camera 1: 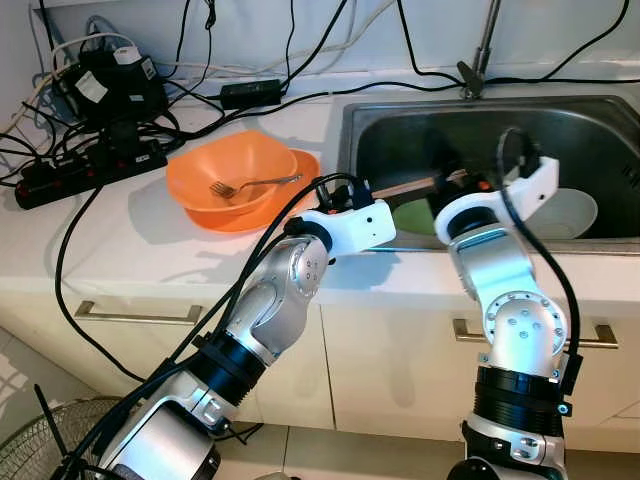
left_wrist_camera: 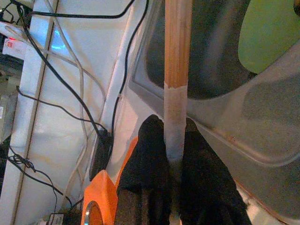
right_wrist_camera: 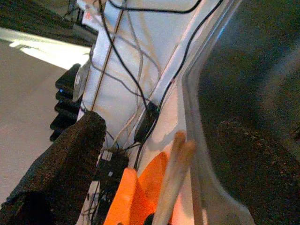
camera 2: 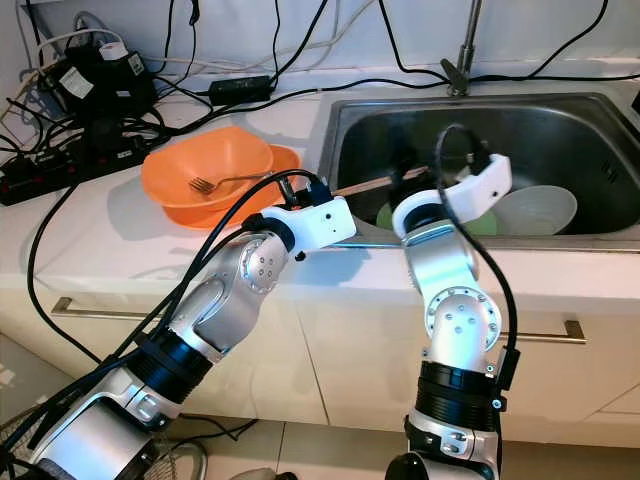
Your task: Kitchen organization
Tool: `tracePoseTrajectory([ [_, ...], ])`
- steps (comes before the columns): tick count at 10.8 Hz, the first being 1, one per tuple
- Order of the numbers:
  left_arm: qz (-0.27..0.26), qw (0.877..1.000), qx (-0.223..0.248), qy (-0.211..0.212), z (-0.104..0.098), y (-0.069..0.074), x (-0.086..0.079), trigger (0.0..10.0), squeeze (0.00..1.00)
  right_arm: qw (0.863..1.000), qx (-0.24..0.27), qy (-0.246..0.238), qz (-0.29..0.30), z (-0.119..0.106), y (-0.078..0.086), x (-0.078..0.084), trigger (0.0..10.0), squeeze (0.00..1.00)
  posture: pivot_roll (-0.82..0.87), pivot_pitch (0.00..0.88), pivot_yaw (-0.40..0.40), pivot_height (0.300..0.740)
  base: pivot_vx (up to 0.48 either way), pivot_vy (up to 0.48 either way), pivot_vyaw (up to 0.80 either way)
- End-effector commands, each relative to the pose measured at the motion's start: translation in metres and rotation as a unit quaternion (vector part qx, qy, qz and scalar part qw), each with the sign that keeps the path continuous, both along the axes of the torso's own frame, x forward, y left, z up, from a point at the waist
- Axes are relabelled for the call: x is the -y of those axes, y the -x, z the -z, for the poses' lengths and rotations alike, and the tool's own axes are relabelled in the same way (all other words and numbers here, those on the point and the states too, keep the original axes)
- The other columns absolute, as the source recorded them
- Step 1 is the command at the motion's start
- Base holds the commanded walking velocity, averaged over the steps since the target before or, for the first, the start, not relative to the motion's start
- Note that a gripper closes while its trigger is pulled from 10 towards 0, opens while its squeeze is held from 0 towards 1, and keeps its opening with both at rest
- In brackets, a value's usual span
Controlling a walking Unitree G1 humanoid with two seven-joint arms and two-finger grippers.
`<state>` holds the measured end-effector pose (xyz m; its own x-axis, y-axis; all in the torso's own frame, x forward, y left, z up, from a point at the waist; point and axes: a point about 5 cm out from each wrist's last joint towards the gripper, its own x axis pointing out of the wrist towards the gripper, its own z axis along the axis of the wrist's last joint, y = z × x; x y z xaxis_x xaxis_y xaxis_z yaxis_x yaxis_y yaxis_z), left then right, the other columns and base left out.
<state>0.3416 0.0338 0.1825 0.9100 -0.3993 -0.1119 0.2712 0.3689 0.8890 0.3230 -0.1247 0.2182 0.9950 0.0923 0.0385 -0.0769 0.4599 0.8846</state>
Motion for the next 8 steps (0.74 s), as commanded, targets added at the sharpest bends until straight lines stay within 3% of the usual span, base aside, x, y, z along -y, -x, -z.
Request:
tracePoseTrajectory([
  [1,-0.002,1.000,0.003,-0.003,-0.0044,-0.0031,-0.0007,10.0,0.00,1.000,0.006,-0.011,-0.022,-0.0024,0.0037,-0.0127,2.2,0.00,0.00,0.000,0.107,0.740,0.000,0.000,0.00],
  [2,-0.007,1.000,0.003,-0.001,-0.0049,-0.0041,-0.0011,10.0,0.00,0.999,0.014,-0.006,-0.035,-0.0048,0.0047,-0.0149,0.0,0.00,0.00,0.000,0.105,0.740,0.000,0.000,0.00],
  [8,-0.019,1.000,0.004,0.005,-0.0055,-0.0061,-0.0023,10.0,0.00,0.999,0.026,-0.005,-0.046,-0.0089,0.0062,-0.0163,0.0,0.00,-0.01,0.000,0.101,0.740,0.000,0.000,0.00],
])
